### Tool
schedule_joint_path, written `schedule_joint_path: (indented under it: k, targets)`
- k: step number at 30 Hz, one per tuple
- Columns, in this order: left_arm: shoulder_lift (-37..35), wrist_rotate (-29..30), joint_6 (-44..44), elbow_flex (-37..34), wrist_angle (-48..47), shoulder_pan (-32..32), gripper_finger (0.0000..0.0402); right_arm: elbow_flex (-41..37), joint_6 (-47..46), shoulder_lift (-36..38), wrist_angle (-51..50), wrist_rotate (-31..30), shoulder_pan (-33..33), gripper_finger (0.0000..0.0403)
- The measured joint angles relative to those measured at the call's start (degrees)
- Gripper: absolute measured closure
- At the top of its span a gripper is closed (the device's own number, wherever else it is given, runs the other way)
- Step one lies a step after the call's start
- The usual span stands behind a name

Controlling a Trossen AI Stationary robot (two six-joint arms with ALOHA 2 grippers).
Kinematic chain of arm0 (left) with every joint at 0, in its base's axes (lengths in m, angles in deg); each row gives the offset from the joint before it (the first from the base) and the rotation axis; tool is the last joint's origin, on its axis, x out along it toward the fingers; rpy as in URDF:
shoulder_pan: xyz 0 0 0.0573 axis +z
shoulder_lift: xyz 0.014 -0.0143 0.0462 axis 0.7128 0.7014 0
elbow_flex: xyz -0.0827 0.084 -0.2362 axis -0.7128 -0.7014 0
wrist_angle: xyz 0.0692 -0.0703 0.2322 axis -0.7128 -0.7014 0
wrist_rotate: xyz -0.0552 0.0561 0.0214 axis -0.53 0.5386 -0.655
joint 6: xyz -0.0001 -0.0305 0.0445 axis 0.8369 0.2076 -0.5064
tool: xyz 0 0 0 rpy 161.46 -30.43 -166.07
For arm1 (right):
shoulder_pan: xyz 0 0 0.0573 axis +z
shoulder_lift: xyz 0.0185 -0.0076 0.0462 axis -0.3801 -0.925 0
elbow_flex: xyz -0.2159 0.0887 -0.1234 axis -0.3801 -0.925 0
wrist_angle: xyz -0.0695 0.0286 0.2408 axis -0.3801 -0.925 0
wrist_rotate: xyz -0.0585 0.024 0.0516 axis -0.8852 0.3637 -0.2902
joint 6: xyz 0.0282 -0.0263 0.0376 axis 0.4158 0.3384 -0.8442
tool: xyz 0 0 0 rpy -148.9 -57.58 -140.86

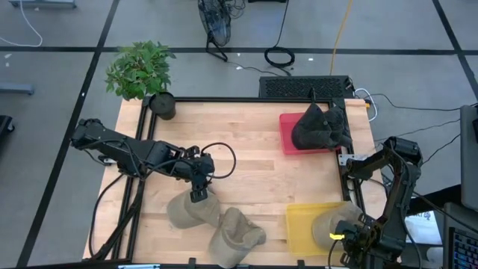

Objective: Pick & Place hat
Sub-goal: Put the top brown cap into the yellow bin, then put the bottom brown cap into the yellow bin

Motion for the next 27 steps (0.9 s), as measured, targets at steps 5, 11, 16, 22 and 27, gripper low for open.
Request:
schedule_joint_path:
  k: [5,11,16,22,27]
  targets:
    - [0.00,0.08,0.01,0.00,0.01,0.00,0.0213,0.03,0.21,0.94,-2.25,-0.23,-1.47,0.0231]
    - [0.00,0.25,-0.32,0.00,0.01,0.55,0.0213,0.05,1.49,3.79,-7.32,-2.72,-3.08,0.0210]
    - [0.00,0.27,-0.32,0.00,0.01,0.70,0.0213,0.05,2.52,7.25,-12.65,-8.07,-5.30,0.0206]
    - [0.00,0.27,-0.30,0.00,0.03,0.70,0.0213,0.05,6.75,13.07,-18.42,-20.10,-11.25,0.0206]
    - [0.00,0.30,0.21,0.00,0.03,0.70,0.0213,0.05,12.72,17.90,-16.49,-31.14,-19.13,0.0206]
